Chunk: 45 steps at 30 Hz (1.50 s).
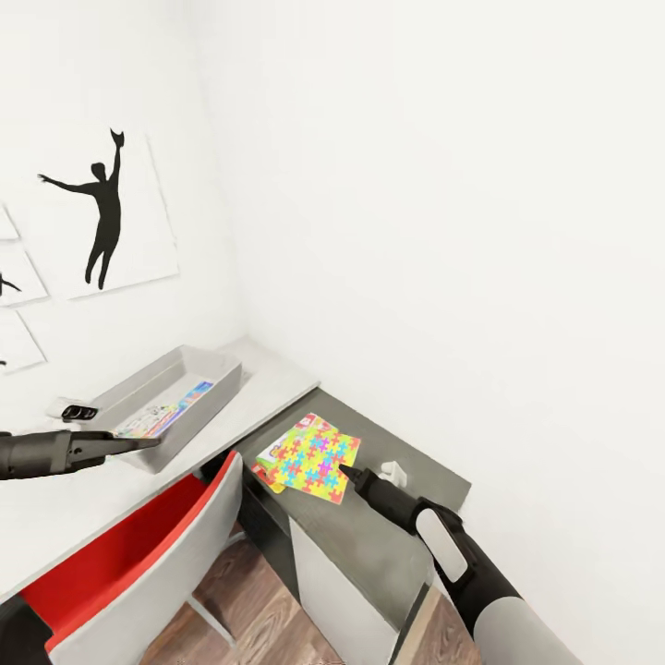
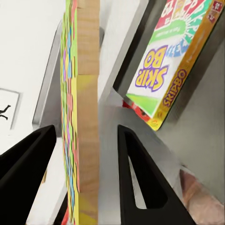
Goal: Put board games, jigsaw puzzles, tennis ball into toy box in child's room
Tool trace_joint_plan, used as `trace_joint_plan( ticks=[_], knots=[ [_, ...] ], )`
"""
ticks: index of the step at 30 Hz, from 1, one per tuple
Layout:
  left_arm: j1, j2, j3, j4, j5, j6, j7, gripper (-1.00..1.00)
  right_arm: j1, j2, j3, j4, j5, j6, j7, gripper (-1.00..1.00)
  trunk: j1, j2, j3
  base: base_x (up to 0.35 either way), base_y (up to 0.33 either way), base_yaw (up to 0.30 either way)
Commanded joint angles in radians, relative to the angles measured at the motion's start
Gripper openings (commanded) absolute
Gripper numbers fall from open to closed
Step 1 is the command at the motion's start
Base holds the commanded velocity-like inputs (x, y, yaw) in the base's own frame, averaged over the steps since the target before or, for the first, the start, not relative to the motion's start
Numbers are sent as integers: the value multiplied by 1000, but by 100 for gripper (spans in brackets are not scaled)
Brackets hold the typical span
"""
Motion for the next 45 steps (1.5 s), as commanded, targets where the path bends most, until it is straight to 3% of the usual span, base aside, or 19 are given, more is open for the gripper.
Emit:
trace_joint_plan(
  ticks=[1,18,45],
  knots=[
    [-1,0,-1,0,0,11,-3,100,-1,1,0,0,-8,6,0,-100,0,-2,-2,-204,176,272],
    [-1,3,4,2,0,12,-3,100,-1,0,0,0,-8,6,0,-100,0,-2,7,-36,34,265],
    [-1,3,4,2,3,12,-3,100,-1,0,-1,-1,-8,5,0,-100,0,-2,11,0,0,87]
  ],
)
